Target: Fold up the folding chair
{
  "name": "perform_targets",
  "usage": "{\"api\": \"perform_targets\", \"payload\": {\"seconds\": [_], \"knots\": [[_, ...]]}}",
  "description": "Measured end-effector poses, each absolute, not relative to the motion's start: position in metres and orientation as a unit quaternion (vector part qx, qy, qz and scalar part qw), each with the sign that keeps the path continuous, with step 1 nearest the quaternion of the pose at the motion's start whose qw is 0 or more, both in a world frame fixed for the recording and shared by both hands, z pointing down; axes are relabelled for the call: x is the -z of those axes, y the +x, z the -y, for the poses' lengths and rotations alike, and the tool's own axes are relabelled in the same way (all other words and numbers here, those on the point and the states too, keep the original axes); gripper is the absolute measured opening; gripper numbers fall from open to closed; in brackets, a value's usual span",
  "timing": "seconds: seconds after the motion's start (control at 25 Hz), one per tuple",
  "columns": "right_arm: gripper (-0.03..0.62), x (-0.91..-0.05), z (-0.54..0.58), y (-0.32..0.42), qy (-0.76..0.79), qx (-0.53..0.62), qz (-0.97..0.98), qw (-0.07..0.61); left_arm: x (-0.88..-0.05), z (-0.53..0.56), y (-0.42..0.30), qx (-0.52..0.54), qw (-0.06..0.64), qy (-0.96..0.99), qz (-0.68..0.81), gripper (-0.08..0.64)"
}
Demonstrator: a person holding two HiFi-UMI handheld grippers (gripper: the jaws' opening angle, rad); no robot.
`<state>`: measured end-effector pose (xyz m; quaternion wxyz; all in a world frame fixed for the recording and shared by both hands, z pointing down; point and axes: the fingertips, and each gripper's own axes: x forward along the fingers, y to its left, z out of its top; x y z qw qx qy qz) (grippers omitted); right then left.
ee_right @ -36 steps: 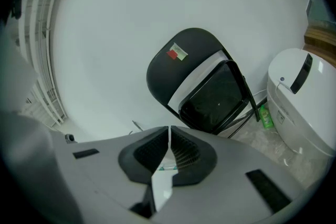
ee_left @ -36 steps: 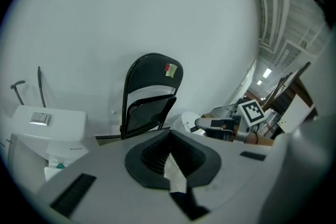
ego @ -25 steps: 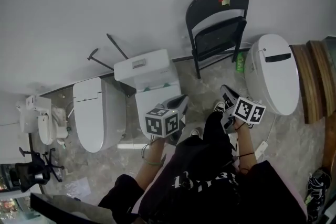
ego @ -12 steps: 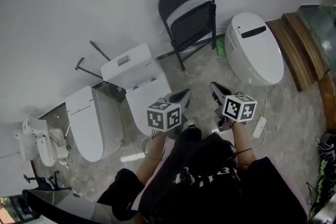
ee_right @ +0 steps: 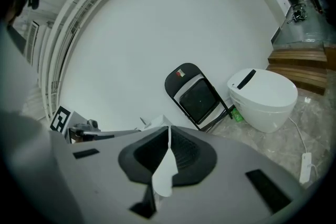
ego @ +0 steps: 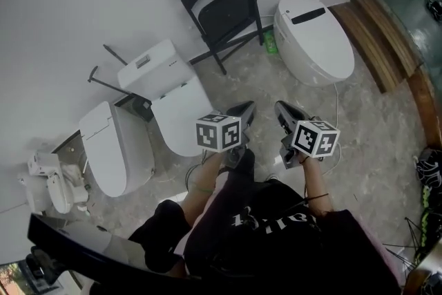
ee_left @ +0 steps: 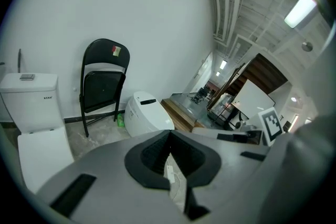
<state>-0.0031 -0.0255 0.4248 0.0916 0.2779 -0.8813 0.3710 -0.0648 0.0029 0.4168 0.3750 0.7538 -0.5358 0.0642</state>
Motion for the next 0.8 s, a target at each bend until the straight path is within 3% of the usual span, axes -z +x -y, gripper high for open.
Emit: {"api": "perform_targets", "payload": {"seconds": [0.36, 0.56, 0.8], "knots": [[0.025, -0.446, -0.057, 0.077, 0.272, -0.390, 0.874, 0.102, -0.446, -0.103, 0.013, -0.073, 0.407, 0.730, 0.545, 0.003], [0.025, -0.456, -0.095, 0.071, 0.257, -0.406, 0.872, 0.097, -0.457, -0.154, 0.012, -0.092, 0.417, 0.716, 0.552, 0.003], [0.025, -0.441, -0.125, 0.044, 0.253, -0.387, 0.881, 0.095, -0.440, -0.161, -0.016, -0.034, 0.417, 0.724, 0.549, 0.003]]}}
